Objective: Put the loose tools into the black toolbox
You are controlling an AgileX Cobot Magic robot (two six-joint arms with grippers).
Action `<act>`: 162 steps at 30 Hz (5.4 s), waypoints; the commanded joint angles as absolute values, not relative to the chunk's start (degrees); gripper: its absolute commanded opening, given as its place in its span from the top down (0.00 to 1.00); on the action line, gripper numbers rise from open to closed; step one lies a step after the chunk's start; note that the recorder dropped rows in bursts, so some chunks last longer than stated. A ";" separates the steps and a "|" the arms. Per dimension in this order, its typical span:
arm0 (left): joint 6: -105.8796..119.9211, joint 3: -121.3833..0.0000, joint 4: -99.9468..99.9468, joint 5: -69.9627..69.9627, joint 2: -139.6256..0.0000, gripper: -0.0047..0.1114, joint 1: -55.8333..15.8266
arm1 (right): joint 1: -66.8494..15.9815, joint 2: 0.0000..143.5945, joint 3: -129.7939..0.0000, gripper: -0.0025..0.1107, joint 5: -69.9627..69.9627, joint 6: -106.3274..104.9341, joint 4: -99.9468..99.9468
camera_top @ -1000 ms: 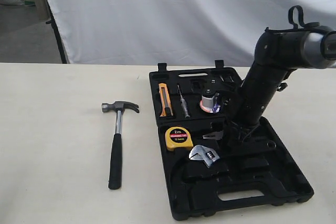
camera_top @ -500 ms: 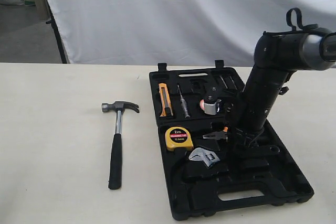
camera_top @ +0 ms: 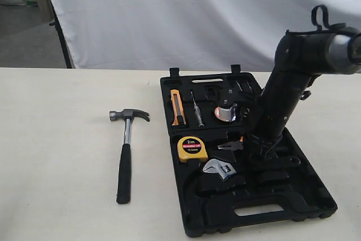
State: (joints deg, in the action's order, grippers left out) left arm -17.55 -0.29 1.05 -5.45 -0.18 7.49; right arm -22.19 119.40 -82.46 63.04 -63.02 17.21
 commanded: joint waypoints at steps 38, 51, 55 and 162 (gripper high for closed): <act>-17.82 -0.44 1.30 -5.03 0.00 0.95 8.94 | -20.65 126.94 -81.92 0.98 66.19 -65.30 17.89; -17.82 -0.44 1.30 -5.03 0.00 0.95 8.94 | -20.65 129.95 -82.87 0.98 67.46 -65.94 17.54; -17.82 -0.44 1.30 -5.03 0.00 0.95 8.94 | -20.65 129.95 -85.93 0.98 69.96 -64.47 17.91; -17.82 -0.44 1.30 -5.03 0.00 0.95 8.94 | -47.54 143.70 -111.88 0.47 31.72 -19.01 17.90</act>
State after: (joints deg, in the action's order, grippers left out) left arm -17.55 -0.29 1.05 -5.45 -0.18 7.49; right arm -46.50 142.60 -112.08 30.99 -19.68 20.23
